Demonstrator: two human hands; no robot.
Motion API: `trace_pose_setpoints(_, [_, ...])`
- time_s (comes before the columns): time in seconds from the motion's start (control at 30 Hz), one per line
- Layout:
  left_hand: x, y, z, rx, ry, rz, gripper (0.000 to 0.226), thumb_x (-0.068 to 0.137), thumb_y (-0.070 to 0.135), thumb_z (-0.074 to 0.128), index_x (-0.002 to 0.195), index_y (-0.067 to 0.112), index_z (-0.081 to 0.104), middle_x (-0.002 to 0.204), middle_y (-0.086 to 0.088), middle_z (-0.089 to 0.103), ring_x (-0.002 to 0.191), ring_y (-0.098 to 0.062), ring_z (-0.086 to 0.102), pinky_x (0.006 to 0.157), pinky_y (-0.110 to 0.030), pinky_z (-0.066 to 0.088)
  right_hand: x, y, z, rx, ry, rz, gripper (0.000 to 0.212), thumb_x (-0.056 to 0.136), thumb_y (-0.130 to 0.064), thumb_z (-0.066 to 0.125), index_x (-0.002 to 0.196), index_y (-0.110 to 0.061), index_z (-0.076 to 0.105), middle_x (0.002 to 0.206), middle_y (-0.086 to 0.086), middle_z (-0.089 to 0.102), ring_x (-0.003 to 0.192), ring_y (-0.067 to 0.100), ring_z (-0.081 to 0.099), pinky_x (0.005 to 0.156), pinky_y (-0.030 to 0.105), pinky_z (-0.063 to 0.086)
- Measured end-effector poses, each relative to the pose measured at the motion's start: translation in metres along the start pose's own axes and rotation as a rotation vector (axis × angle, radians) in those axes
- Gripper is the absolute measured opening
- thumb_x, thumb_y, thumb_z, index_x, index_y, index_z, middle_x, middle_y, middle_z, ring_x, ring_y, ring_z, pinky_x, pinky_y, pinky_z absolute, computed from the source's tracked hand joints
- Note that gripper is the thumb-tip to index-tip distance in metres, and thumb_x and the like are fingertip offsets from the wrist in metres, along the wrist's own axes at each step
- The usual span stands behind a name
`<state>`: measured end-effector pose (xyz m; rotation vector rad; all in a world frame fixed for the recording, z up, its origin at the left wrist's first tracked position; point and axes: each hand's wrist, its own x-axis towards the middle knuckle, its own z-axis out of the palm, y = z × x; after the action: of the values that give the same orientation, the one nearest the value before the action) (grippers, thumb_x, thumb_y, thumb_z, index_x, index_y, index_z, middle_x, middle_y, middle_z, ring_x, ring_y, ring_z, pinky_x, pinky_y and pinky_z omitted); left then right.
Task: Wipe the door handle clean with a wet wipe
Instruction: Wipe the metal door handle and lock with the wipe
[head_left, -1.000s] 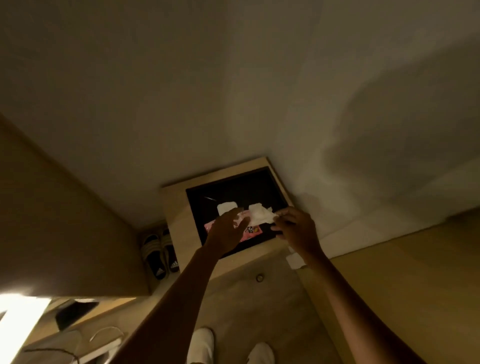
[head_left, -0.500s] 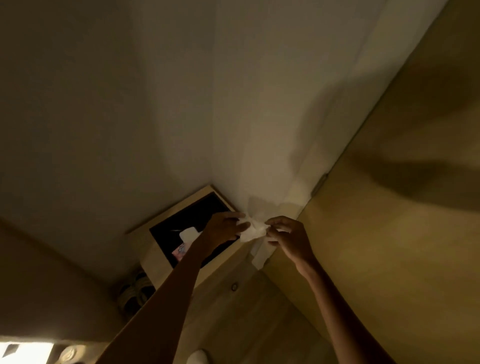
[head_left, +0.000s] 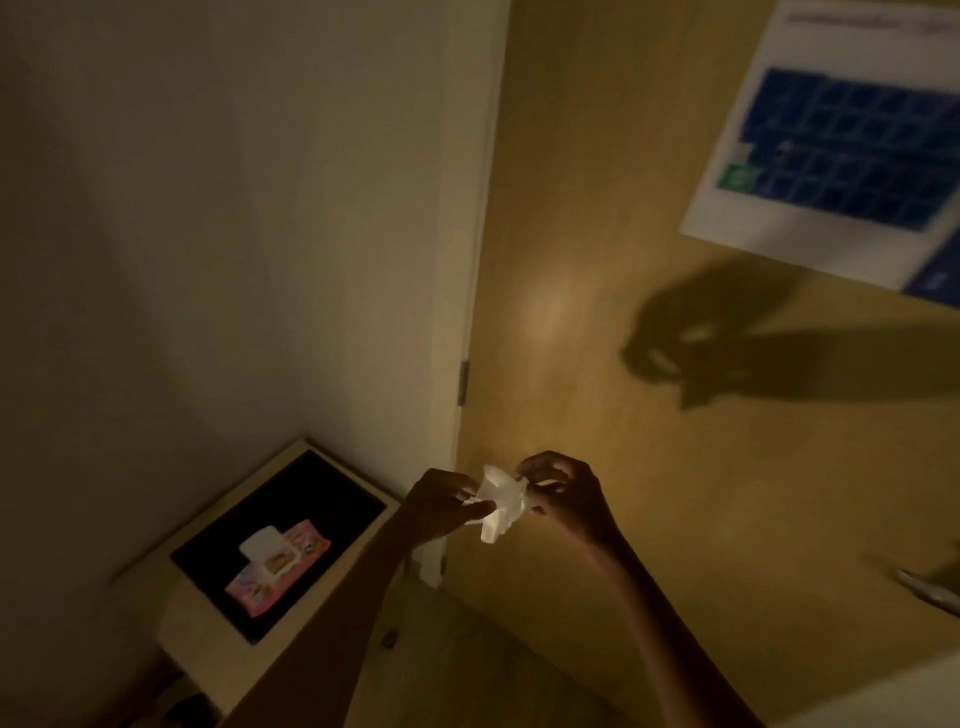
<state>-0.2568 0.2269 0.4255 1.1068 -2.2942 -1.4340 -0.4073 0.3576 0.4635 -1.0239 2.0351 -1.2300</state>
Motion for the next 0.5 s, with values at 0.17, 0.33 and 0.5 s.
trace_pose_setpoints(0.17, [-0.021,0.050,0.063,-0.085,-0.035,0.079,0.035,0.078,0.025,0.076,0.106,0.005,0.069,0.097,0.000,0.065,0.093,-0.016,0.063,0.072,-0.014,0.048,-0.046,0.030,-0.068,0.069,0.063,0.025,0.026,0.086,-0.004,0.058,0.101,-0.024,0.067,0.097,0.000,0.073,0.079,0.009,0.072,0.066,0.029,0.060])
trace_pose_setpoints(0.33, [-0.038,0.096,0.119,-0.198,-0.095,0.164,0.013,0.078,0.018,0.076,0.090,0.016,0.069,0.089,-0.001,0.071,0.073,-0.012,0.072,0.067,-0.028,0.061,-0.096,0.057,-0.124,0.194,0.070,0.118,0.028,0.093,-0.028,0.059,0.122,-0.029,0.059,0.102,-0.007,0.068,0.090,0.011,0.069,0.077,0.025,0.058])
trace_pose_setpoints(0.5, [-0.048,0.127,0.166,-0.280,-0.187,0.163,0.020,0.077,0.015,0.077,0.096,0.009,0.072,0.093,-0.014,0.075,0.081,-0.029,0.074,0.073,-0.043,0.061,-0.133,0.082,-0.176,0.177,0.107,0.147,0.044,0.082,-0.027,0.073,0.123,-0.031,0.058,0.106,-0.005,0.071,0.095,0.008,0.067,0.085,0.029,0.054])
